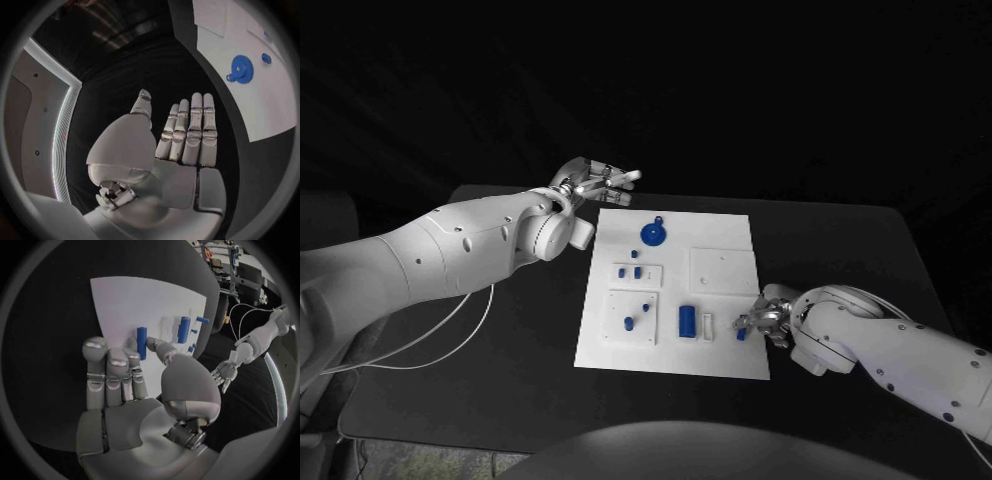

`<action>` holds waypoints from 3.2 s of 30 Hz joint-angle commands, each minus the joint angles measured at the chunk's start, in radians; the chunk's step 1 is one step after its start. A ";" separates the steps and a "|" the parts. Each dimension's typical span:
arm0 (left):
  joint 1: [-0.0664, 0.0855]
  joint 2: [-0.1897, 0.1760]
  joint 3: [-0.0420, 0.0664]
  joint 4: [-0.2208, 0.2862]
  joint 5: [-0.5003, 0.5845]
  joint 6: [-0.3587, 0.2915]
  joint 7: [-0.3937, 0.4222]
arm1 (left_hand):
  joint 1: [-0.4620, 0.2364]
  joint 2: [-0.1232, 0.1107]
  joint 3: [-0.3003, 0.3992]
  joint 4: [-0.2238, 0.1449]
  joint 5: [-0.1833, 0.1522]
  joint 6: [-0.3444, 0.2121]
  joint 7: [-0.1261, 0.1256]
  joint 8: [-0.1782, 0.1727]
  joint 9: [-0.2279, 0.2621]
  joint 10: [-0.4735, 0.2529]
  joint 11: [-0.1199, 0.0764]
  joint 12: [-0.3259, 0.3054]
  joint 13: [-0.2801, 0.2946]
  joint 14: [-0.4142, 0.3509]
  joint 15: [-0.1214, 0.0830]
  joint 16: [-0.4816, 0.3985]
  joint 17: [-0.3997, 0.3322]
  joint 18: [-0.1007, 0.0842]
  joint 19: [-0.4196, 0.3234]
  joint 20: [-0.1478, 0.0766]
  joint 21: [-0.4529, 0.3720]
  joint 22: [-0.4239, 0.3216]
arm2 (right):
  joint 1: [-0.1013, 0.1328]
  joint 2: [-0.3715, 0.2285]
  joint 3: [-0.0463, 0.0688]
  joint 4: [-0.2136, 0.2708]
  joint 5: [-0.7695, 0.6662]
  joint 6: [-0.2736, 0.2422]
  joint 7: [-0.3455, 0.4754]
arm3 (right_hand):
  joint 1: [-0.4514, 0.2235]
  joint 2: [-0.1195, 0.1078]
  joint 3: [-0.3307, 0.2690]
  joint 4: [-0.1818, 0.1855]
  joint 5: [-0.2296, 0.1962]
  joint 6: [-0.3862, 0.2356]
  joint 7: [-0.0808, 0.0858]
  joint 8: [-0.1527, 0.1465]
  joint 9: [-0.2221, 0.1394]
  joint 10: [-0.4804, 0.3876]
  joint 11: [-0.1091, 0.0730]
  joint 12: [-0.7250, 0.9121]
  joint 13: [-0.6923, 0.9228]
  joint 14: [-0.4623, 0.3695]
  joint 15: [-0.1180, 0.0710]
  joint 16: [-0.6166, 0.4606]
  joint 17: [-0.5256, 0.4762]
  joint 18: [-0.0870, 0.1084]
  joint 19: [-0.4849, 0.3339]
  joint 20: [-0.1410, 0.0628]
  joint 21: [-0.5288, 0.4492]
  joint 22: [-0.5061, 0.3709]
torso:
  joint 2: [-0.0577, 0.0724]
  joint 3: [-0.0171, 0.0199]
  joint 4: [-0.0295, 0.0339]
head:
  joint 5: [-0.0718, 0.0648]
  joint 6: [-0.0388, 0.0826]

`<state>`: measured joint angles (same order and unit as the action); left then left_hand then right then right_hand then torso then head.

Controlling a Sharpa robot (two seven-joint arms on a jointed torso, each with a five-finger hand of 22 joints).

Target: Assemble the parts on the task board

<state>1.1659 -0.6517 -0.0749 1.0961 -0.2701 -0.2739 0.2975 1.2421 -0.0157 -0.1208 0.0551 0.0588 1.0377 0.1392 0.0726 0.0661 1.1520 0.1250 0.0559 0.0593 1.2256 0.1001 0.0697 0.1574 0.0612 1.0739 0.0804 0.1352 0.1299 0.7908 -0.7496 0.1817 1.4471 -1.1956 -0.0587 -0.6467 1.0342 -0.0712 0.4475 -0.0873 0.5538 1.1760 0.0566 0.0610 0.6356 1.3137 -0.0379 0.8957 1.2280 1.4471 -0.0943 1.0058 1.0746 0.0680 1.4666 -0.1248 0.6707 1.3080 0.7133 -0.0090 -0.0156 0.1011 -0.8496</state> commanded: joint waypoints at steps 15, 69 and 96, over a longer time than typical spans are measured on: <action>0.001 0.003 0.001 0.000 -0.001 0.014 0.000 | -0.005 0.006 0.001 0.002 0.003 -0.006 0.001 -0.003 0.001 -0.007 -0.002 0.005 0.001 -0.006 -0.001 -0.003 0.001 -0.011 -0.005 0.004 0.008 -0.004 | 0.017 0.028 0.003 0.036 0.133 0.029 0.032 | 0.038 0.019 0.193 -0.196 -0.009 0.016 0.000 0.003 -0.261 0.006 -0.006 -0.008 -0.004 0.002 -0.005 -0.007 -0.004 0.001 0.049 0.003 -0.012 0.024 | 0.001 -0.0002 0.0011 | -0.009 0.002; 0.001 0.004 0.001 0.000 -0.003 0.021 -0.015 | -0.005 0.005 0.002 0.008 0.002 -0.007 0.002 -0.003 0.001 -0.009 -0.002 0.005 0.001 -0.008 0.000 -0.003 0.001 -0.011 -0.007 0.005 0.011 -0.008 | 0.029 0.096 -0.016 -0.003 -0.024 0.072 -0.019 | 0.055 0.078 -0.144 -0.106 -0.498 0.055 -0.039 0.003 -0.289 0.025 -0.016 -0.012 -0.016 0.007 -0.008 -0.011 -0.009 -0.015 0.052 0.000 -0.024 -0.004 | 0.000 -0.0004 -0.0001 | 0.002 -0.007; 0.001 0.007 0.001 -0.003 -0.005 0.023 -0.020 | -0.007 0.012 0.000 0.009 0.003 -0.009 0.002 -0.003 0.001 -0.011 -0.002 0.005 0.001 -0.011 0.000 -0.003 0.001 -0.011 -0.008 0.005 0.012 -0.011 | 0.028 0.114 -0.020 -0.018 -0.046 0.037 -0.005 | 0.003 0.082 -0.173 -0.062 -0.502 0.072 -0.044 0.003 -0.280 0.032 -0.019 -0.010 -0.014 0.008 -0.010 -0.013 -0.009 -0.017 0.052 -0.002 -0.020 -0.007 | 0.000 -0.0005 0.0000 | 0.004 -0.008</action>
<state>1.1662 -0.6469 -0.0749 1.0917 -0.2725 -0.2639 0.2745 1.2376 -0.0111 -0.1205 0.0602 0.0587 1.0341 0.1428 0.0726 0.0661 1.1487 0.1213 0.0559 0.0593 1.2220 0.1036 0.0696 0.1567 0.0613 1.0704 0.0839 0.1429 0.1198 0.8196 -0.6394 0.1616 1.4274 -1.2342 -0.0179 -0.6665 1.0474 0.0132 0.2740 -0.1552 0.0572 1.2404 0.0100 0.0665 0.3547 1.3389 -0.0587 0.8849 1.2125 1.4529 -0.1002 0.9981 1.0659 0.0683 1.4666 -0.1248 0.6476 1.3019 0.7137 -0.0094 -0.0151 0.1038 -0.8584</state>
